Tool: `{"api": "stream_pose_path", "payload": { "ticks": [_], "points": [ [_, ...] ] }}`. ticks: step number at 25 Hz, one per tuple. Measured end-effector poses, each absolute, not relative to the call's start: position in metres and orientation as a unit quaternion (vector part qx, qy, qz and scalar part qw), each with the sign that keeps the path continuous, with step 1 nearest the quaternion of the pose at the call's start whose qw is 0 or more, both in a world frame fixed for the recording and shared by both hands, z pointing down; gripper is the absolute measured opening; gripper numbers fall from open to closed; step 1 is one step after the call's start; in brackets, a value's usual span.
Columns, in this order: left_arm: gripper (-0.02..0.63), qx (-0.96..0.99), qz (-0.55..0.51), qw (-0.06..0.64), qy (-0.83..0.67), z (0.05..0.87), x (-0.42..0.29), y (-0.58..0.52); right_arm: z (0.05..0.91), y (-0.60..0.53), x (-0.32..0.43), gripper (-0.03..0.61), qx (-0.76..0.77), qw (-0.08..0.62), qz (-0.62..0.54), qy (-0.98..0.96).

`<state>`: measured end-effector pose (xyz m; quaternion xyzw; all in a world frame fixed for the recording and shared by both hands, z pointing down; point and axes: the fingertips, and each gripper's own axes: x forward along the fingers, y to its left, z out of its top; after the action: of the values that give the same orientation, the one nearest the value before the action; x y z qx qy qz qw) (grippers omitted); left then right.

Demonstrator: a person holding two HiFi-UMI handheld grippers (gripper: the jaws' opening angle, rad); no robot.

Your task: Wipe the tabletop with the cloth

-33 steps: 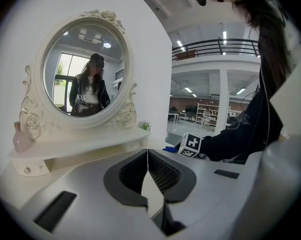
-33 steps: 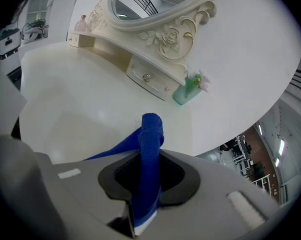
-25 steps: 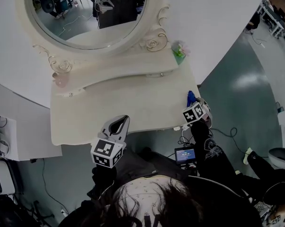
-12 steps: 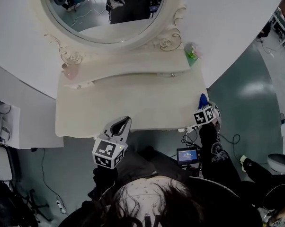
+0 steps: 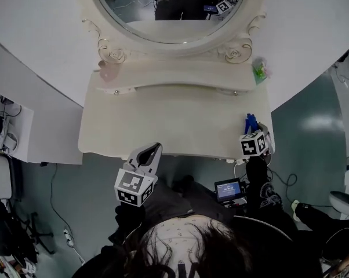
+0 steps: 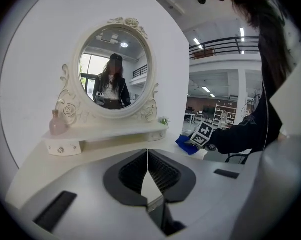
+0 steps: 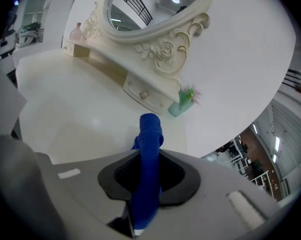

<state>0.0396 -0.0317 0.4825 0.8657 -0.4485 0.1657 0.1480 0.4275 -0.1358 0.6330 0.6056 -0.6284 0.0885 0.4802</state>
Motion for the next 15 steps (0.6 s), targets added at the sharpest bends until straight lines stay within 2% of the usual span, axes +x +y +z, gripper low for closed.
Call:
{"api": "stream_pose_path", "payload": {
  "ticks": [6, 15],
  "points": [
    [0.002, 0.859, 0.162, 0.153, -0.461, 0.479, -0.007, -0.031, 0.605, -0.153, 0.327, 0.072, 0.578, 0.437, 0.082, -0.685],
    [0.002, 0.833, 0.158, 0.163, -0.505, 0.473, -0.129, -0.016, 0.58, -0.155, 0.164, 0.072, 0.534, 0.392, 0.09, -0.744]
  ]
}}
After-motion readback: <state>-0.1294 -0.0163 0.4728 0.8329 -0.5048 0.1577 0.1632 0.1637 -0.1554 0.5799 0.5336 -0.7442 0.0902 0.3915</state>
